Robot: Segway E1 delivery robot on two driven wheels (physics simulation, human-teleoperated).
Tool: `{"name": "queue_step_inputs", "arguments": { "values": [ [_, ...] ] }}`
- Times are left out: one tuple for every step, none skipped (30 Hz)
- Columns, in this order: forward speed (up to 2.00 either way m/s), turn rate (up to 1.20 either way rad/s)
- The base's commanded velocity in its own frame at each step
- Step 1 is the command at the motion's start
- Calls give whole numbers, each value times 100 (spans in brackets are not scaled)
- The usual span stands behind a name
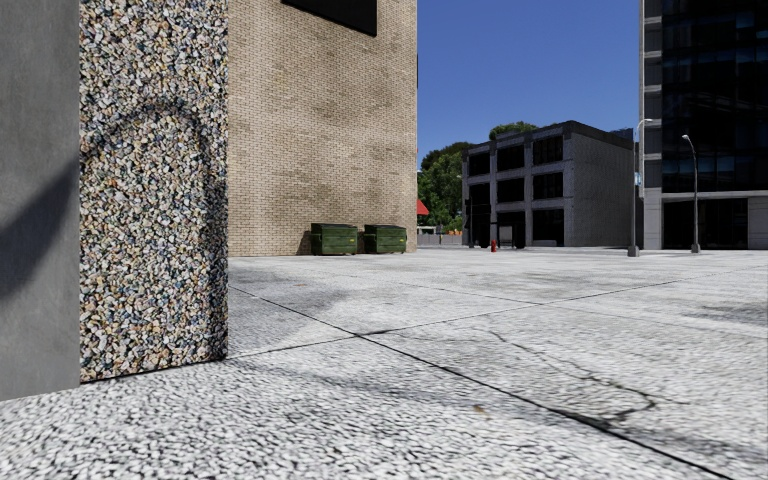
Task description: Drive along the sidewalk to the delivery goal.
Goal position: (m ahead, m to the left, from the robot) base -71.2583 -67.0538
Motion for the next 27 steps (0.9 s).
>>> {"name": "queue_step_inputs", "arguments": {
  "values": [
    [0,0],
    [0,0],
    [0,0],
    [0,0],
    [0,0],
    [0,0],
    [0,0],
    [0,0],
    [0,0],
    [0,0],
    [0,0],
    [0,0],
    [0,0],
    [0,0],
    [0,0],
    [0,0],
    [0,0],
    [0,0],
    [0,0],
    [0,0],
    [0,0],
    [0,0],
    [0,0],
    [0,0],
    [0,0],
    [0,0],
    [0,0]
  ]
}}
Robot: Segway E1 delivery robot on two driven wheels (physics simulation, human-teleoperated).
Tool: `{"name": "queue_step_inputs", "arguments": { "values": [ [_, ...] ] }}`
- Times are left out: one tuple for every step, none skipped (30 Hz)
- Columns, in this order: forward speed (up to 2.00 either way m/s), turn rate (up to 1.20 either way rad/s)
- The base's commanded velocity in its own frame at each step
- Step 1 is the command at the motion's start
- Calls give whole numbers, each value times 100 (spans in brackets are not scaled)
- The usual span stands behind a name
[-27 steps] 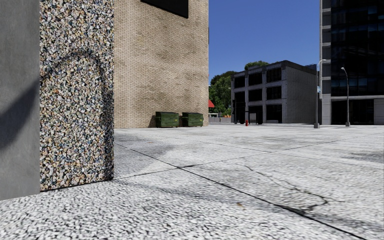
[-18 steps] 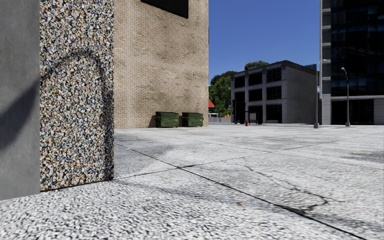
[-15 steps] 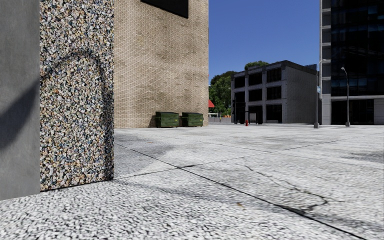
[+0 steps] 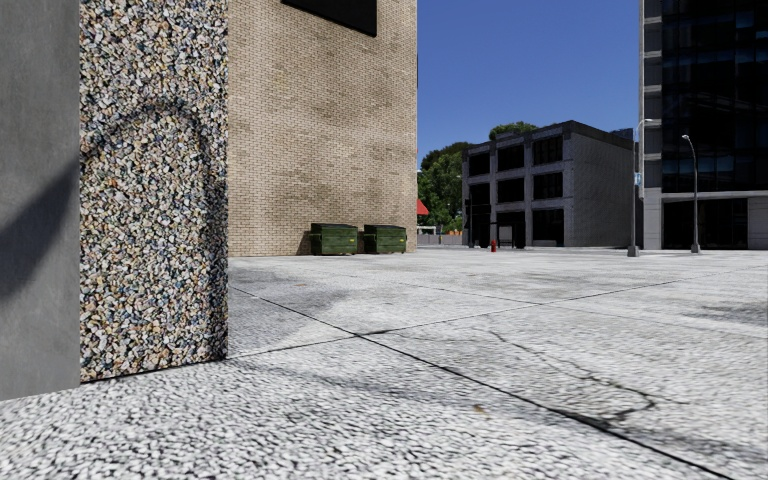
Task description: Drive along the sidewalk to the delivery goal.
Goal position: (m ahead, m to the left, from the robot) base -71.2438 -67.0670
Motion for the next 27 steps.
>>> {"name": "queue_step_inputs", "arguments": {
  "values": [
    [0,0],
    [0,0],
    [0,0],
    [0,-5],
    [0,-32],
    [0,-53],
    [0,-63],
    [0,-63],
    [0,-66],
    [0,-67],
    [0,-67],
    [0,-67],
    [0,-67],
    [0,-67],
    [0,-67],
    [0,-67],
    [0,-67],
    [0,-67],
    [0,-67],
    [0,-67],
    [0,-67],
    [0,-67],
    [0,-67],
    [0,-67],
    [0,-67],
    [0,-67],
    [0,-67]
  ]
}}
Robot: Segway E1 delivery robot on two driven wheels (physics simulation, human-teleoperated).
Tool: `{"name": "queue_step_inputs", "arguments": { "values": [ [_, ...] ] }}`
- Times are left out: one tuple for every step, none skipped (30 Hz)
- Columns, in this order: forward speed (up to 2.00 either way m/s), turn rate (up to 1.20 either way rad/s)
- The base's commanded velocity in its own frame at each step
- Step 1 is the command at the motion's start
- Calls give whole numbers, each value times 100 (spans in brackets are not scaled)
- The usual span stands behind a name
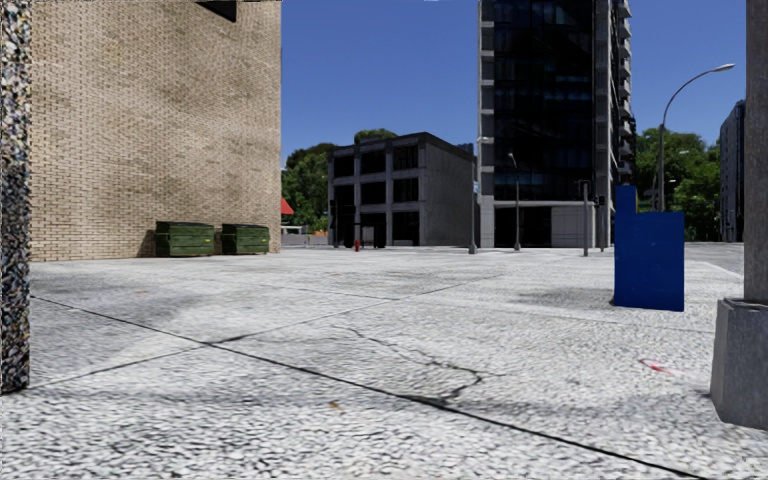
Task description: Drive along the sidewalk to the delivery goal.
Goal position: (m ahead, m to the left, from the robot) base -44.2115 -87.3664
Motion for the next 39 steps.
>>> {"name": "queue_step_inputs", "arguments": {
  "values": [
    [0,-67],
    [0,-67],
    [0,-67],
    [0,-67],
    [0,-67],
    [0,-67],
    [0,-67],
    [0,-67],
    [0,-67],
    [0,-67],
    [0,-67],
    [0,-64],
    [0,-41],
    [0,-41],
    [0,0],
    [0,0],
    [0,0],
    [0,0],
    [0,0],
    [0,0],
    [0,0],
    [0,0],
    [0,-8],
    [0,-51],
    [0,-51],
    [0,-62],
    [0,-66],
    [0,-67],
    [0,-67],
    [0,-27],
    [0,0],
    [0,0],
    [0,0],
    [0,0],
    [0,0],
    [0,0],
    [0,0],
    [0,0],
    [0,0]
  ]
}}
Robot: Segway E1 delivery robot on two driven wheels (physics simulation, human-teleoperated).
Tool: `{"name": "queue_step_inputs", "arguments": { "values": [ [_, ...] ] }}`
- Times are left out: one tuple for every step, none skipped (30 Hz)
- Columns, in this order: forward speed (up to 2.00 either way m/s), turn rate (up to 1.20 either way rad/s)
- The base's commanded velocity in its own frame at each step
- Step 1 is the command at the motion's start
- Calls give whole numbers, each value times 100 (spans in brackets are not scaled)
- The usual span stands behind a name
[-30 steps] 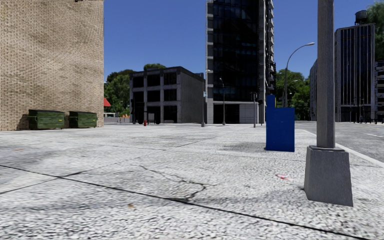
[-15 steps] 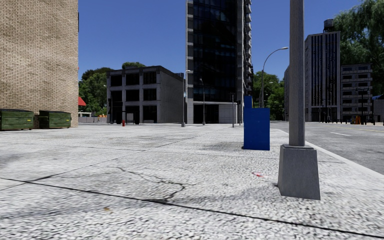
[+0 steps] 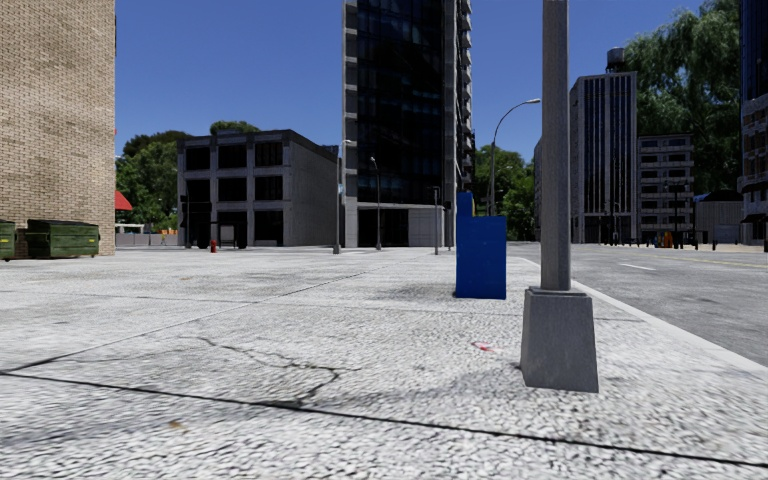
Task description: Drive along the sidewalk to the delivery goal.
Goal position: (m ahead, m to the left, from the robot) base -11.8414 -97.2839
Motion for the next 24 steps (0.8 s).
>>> {"name": "queue_step_inputs", "arguments": {
  "values": [
    [0,0],
    [0,0],
    [0,0],
    [0,0],
    [0,0],
    [0,0],
    [0,0],
    [0,0],
    [0,0],
    [0,0],
    [0,0],
    [0,13],
    [0,33],
    [0,53],
    [0,53],
    [0,58],
    [0,61],
    [0,63],
    [0,63],
    [0,63],
    [0,63],
    [0,63],
    [0,62],
    [0,62]
  ]
}}
